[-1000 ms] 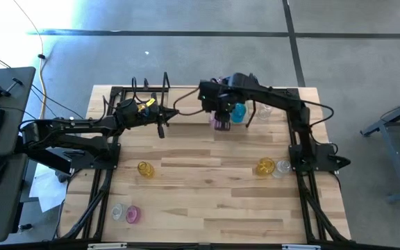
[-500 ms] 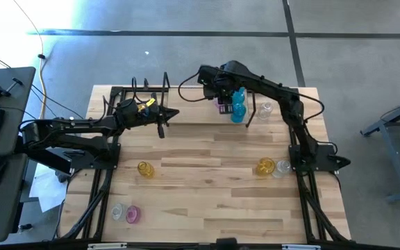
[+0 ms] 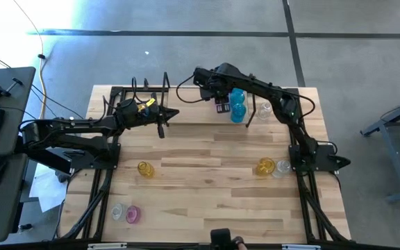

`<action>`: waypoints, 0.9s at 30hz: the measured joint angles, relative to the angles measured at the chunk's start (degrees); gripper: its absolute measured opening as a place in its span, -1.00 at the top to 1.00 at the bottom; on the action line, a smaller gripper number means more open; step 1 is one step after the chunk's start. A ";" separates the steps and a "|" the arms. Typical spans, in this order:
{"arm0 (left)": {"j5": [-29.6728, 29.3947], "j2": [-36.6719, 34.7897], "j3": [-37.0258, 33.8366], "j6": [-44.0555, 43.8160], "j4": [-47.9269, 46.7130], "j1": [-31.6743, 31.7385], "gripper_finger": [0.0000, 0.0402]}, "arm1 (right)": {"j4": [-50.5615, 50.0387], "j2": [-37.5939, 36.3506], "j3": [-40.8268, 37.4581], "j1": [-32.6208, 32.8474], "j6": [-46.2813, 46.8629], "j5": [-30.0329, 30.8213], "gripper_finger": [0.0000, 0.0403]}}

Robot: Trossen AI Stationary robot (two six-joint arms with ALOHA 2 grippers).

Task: Sort vases onto shelf
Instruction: Put the right purple vase on the shelf aligned with the other purple vase

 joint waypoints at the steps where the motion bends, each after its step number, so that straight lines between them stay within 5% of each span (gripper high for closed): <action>1: -0.01 0.00 0.00 0.00 -0.01 0.00 0.98 | 0.28 -0.01 0.02 -0.01 -0.34 0.01 0.38; 27: 0.00 0.02 -0.02 0.00 0.09 -0.02 0.98 | 0.74 2.54 0.02 -0.71 -2.91 -1.25 0.38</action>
